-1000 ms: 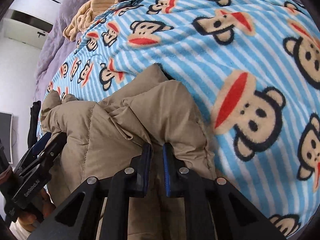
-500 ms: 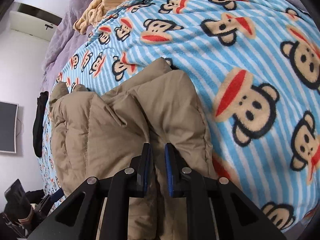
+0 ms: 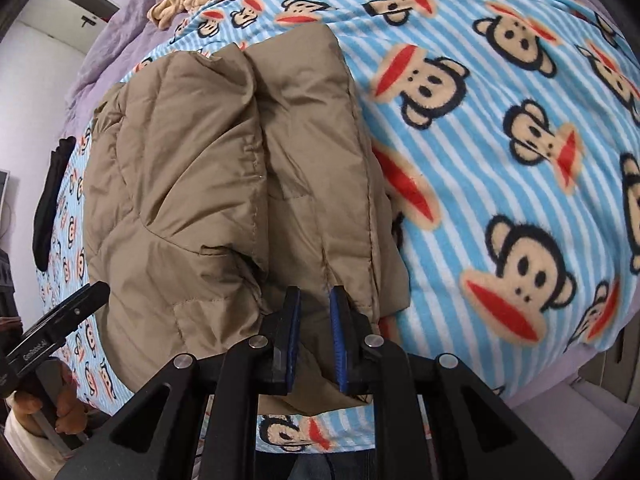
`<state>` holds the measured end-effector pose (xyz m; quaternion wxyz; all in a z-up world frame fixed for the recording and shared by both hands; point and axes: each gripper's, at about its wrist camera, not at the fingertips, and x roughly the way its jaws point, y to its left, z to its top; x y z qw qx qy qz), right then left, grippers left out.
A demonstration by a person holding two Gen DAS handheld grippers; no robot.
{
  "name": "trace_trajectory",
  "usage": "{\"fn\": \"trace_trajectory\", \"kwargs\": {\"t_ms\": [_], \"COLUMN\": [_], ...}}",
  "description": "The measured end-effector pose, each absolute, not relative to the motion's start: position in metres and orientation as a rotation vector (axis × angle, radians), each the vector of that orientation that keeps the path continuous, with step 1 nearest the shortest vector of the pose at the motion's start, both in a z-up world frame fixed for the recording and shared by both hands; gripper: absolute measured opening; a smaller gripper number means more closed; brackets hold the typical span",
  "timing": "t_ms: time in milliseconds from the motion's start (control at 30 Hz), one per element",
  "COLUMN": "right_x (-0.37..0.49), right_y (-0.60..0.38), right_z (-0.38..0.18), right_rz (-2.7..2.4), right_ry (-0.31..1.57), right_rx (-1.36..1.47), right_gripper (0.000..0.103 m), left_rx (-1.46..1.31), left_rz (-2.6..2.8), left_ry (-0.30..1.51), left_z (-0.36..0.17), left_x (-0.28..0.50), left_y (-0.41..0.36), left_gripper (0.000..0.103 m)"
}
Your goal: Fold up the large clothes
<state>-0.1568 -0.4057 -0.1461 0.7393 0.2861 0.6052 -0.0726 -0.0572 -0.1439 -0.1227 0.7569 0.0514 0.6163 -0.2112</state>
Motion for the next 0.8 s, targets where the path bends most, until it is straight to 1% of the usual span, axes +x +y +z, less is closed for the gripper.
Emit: {"fn": "trace_trajectory", "kwargs": {"t_ms": [300, 367, 433, 500, 567, 600, 633, 733, 800], "right_x": [-0.167, -0.171, -0.175, -0.178, -0.176, -0.177, -0.176, -0.171, -0.165], "right_y": [-0.399, -0.399, -0.397, -0.396, -0.394, -0.394, -0.394, -0.394, -0.397], "right_z": [-0.121, -0.115, -0.109, -0.104, -0.100, -0.099, -0.097, -0.093, -0.089], "right_rz": [-0.240, -0.258, -0.269, -0.275, -0.281, -0.283, -0.282, -0.263, -0.247], "right_ry": [1.266, 1.252, 1.239, 1.232, 1.230, 1.229, 1.229, 1.228, 1.224], "right_rx": [0.650, 0.655, 0.653, 0.647, 0.647, 0.647, 0.645, 0.638, 0.619], "right_gripper": [0.018, 0.028, 0.032, 0.034, 0.037, 0.038, 0.041, 0.056, 0.058], "left_rx": [0.159, 0.158, 0.152, 0.144, 0.143, 0.146, 0.148, 0.137, 0.131], "left_rz": [-0.481, -0.479, -0.472, -0.467, -0.461, -0.455, -0.449, -0.429, -0.411], "left_ry": [1.330, 1.322, 1.314, 1.314, 1.316, 1.310, 1.308, 1.308, 1.315], "left_z": [-0.111, -0.108, -0.106, -0.105, -0.106, -0.105, -0.105, -0.105, -0.105], "left_x": [-0.061, -0.062, -0.062, -0.061, -0.061, -0.061, -0.060, -0.057, -0.053], "left_y": [-0.133, -0.129, -0.124, -0.119, -0.115, -0.114, -0.113, -0.111, -0.111], "left_gripper": [0.095, 0.095, 0.095, 0.096, 0.103, 0.103, 0.103, 0.103, 0.103]}}
